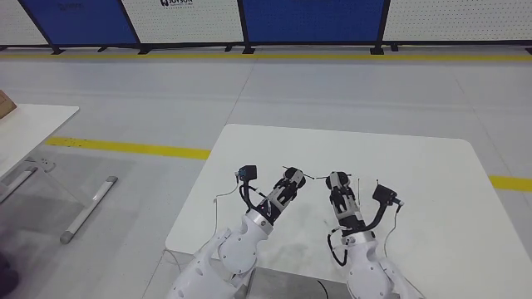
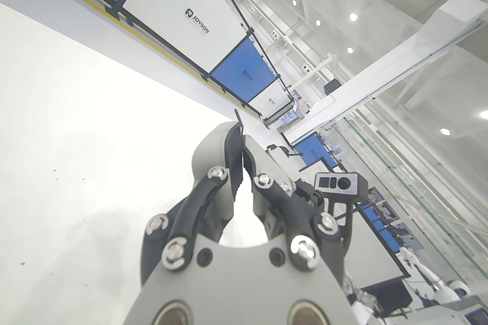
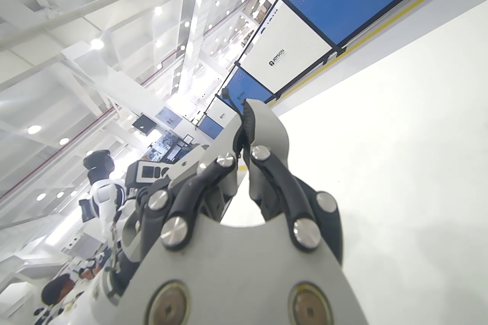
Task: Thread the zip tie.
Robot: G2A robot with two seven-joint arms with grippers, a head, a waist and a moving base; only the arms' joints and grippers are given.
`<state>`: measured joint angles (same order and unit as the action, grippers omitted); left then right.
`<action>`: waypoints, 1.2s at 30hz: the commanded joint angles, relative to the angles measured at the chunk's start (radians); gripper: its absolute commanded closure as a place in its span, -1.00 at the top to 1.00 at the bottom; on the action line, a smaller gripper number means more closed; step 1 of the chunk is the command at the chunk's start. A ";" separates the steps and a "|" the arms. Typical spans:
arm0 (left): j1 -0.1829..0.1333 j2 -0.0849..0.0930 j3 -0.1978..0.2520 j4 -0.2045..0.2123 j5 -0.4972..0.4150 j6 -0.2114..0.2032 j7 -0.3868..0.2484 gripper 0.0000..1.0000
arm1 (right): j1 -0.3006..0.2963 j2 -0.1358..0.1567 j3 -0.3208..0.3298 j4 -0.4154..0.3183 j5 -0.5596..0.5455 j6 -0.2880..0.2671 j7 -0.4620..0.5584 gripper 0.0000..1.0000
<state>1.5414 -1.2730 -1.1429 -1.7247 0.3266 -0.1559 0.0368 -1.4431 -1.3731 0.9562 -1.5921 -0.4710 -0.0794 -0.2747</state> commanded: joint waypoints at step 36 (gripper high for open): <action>0.000 0.000 0.000 0.000 0.000 0.000 0.000 -1.00 | 0.046 -0.053 -0.026 0.123 0.114 -0.088 0.012 -1.00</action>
<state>1.5414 -1.2730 -1.1429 -1.7247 0.3266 -0.1559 0.0368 -1.3989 -1.4251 0.9322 -1.4738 -0.3567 -0.1637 -0.2608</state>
